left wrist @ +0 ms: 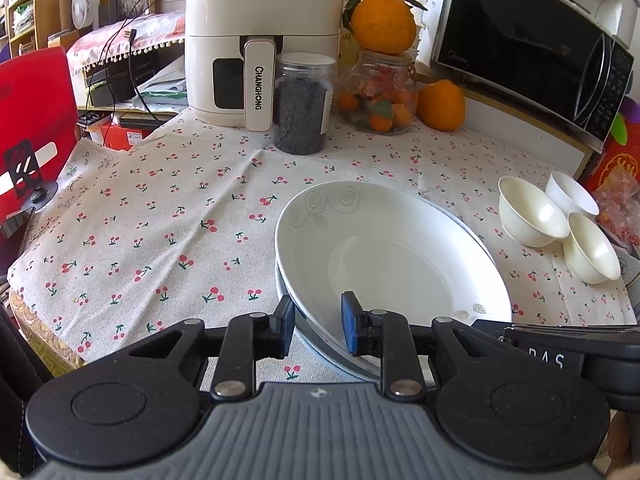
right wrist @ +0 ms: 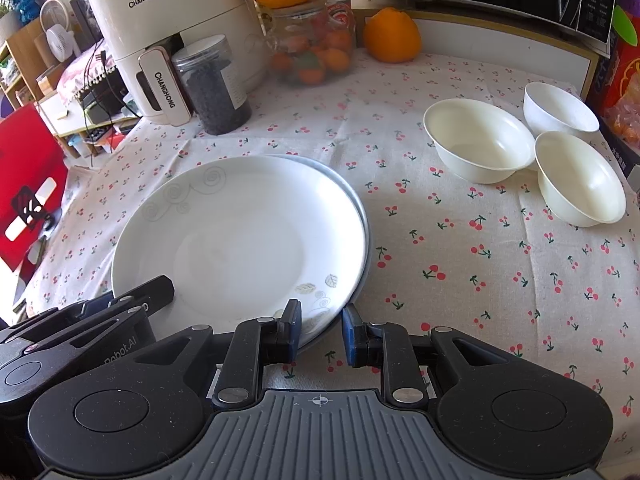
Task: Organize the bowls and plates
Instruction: 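Lower the white plate onto the blue plates and open the left gripper, then move both grippers to the white bowls by the microwave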
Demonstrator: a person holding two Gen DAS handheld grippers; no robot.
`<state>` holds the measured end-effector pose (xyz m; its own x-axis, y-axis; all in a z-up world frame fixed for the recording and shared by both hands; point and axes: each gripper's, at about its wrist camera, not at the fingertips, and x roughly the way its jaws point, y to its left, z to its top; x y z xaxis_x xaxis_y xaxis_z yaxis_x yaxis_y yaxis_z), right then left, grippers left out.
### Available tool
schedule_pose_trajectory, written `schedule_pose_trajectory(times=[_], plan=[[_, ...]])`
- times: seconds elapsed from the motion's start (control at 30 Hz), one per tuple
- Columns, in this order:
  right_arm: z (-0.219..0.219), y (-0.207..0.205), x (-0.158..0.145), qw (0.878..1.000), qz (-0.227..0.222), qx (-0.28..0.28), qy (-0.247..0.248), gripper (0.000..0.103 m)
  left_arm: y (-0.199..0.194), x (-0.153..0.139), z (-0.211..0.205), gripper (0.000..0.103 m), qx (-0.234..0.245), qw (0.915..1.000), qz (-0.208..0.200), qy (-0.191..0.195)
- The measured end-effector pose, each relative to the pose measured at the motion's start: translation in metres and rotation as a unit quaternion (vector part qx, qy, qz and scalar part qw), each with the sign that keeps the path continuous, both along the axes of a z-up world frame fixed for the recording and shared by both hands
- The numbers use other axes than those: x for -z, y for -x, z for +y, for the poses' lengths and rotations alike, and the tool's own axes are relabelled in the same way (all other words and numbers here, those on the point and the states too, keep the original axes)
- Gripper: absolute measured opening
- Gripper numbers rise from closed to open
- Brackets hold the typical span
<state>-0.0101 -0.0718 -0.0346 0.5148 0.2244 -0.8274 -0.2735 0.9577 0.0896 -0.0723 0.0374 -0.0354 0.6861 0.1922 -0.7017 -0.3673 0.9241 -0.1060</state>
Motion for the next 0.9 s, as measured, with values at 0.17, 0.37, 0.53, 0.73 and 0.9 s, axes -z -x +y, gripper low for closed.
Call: schedule_pose_trajectory(times=[0.17,0.37,0.53,0.73,0.9], plan=[[0.002,0.0,0.001,1.0,-0.005,0.0,0.007,0.022,-0.001,0.001,-0.003,0.024,0.011,0.9998,0.002,-0.018],[0.003,0.0,0.002,1.0,-0.009,-0.002,0.013,0.023,-0.005,0.006,0.0,0.034,0.012,0.9998,0.015,-0.007],[0.002,0.0,0.002,1.0,-0.011,-0.005,0.011,0.024,-0.004,0.006,0.001,0.036,0.013,0.9998,0.012,0.0],[-0.017,-0.007,-0.004,0.999,-0.014,0.026,-0.023,0.023,-0.004,0.002,0.009,0.036,0.001,0.9998,0.001,0.019],[-0.028,-0.012,-0.001,0.998,-0.001,0.038,-0.045,0.029,-0.007,-0.003,0.016,0.039,-0.006,0.9996,-0.009,0.025]])
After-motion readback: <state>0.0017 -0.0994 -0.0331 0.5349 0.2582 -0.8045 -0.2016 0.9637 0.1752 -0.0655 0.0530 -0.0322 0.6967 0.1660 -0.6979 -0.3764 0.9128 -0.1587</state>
